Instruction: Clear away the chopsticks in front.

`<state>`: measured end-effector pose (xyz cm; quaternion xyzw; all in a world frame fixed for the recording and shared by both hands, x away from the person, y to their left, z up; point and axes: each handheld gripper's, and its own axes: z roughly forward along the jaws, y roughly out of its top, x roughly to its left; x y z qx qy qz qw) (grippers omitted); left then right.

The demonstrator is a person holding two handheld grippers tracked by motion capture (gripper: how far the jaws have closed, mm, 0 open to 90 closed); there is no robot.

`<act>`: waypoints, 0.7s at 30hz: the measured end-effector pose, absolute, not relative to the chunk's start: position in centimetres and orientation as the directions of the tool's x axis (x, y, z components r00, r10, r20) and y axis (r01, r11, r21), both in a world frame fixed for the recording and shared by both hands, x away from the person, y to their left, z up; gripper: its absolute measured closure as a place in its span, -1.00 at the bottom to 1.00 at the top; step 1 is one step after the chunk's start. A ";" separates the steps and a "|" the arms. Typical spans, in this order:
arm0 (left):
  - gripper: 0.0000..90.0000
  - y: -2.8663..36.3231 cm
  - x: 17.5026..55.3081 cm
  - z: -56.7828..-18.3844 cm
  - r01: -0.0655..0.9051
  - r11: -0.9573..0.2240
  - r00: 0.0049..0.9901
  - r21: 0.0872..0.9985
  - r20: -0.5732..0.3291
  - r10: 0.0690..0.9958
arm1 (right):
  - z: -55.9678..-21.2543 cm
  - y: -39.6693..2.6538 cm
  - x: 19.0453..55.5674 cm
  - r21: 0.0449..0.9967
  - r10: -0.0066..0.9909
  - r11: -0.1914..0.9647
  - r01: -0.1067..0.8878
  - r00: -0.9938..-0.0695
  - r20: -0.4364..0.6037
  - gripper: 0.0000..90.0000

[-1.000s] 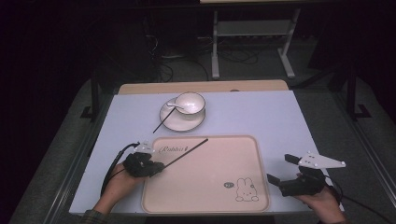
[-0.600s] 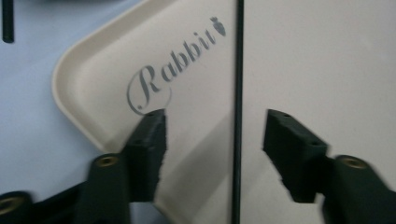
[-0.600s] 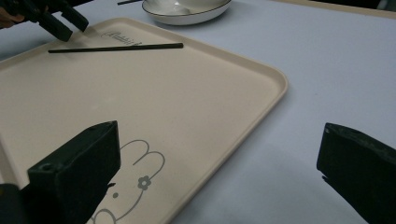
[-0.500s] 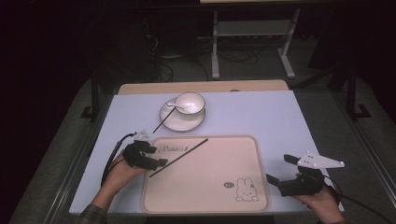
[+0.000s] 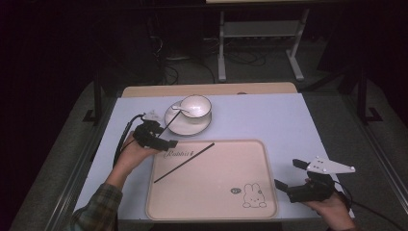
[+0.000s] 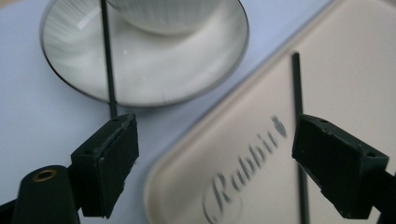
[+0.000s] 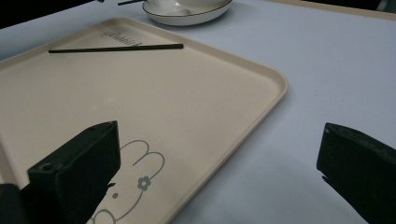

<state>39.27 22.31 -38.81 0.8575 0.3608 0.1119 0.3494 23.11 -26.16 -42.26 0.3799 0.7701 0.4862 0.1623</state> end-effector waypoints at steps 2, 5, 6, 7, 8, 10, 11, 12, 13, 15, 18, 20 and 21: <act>-0.65 22.1 40.6 -38.2 0.540 -0.491 0.704 0.683 -0.048 0.708 | -42.2 -26.1 23.1 0.873 0.739 0.243 0.422 -0.663 0.115 -1.00; -0.59 21.9 42.0 -37.9 0.541 -0.485 0.694 0.687 -0.040 0.719 | -42.2 -26.1 23.1 0.875 0.741 0.242 0.418 -0.662 0.112 -1.00; -0.57 21.8 42.4 -37.9 0.544 -0.484 0.691 0.685 -0.039 0.722 | -42.2 -26.1 23.1 0.875 0.740 0.247 0.416 -0.664 0.106 -1.00; -0.56 21.8 42.8 -37.9 0.547 -0.481 0.687 0.685 -0.038 0.726 | -42.2 -26.0 23.1 0.875 0.739 0.250 0.413 -0.665 0.103 -1.00; -0.55 21.7 43.0 -38.0 0.550 -0.483 0.685 0.681 -0.036 0.728 | -42.2 -26.0 23.1 0.876 0.739 0.252 0.412 -0.666 0.101 -1.00; -0.50 21.5 43.7 -38.1 0.552 -0.483 0.676 0.680 -0.026 0.737 | -42.2 -26.0 23.1 0.877 0.738 0.251 0.409 -0.667 0.100 -1.00; -0.43 21.5 44.0 -38.1 0.552 -0.483 0.673 0.679 -0.021 0.739 | -42.1 -26.0 23.1 0.877 0.738 0.250 0.409 -0.667 0.101 -1.00; -0.33 21.4 44.4 -38.2 0.555 -0.482 0.665 0.678 -0.014 0.747 | -42.1 -26.1 23.1 0.878 0.738 0.250 0.409 -0.667 0.101 -1.00; -0.26 21.4 44.4 -38.2 0.555 -0.482 0.665 0.678 -0.014 0.747 | -42.1 -26.1 23.1 0.878 0.738 0.250 0.409 -0.667 0.101 -1.00; -0.07 21.3 45.0 -38.4 0.560 -0.484 0.649 0.672 0.007 0.761 | -42.2 -26.1 23.1 0.878 0.737 0.249 0.409 -0.668 0.102 -1.00; 0.05 20.9 46.4 -39.4 0.573 -0.489 0.632 0.658 0.025 0.775 | -42.2 -26.1 23.1 0.877 0.736 0.250 0.410 -0.669 0.103 -1.00; 0.15 20.7 46.9 -40.1 0.583 -0.486 0.620 0.651 0.030 0.784 | -42.2 -26.1 23.1 0.877 0.737 0.249 0.411 -0.668 0.104 -1.00; 0.22 20.6 47.2 -40.5 0.591 -0.488 0.612 0.643 0.038 0.790 | -42.2 -26.1 23.1 0.877 0.737 0.248 0.411 -0.667 0.104 -1.00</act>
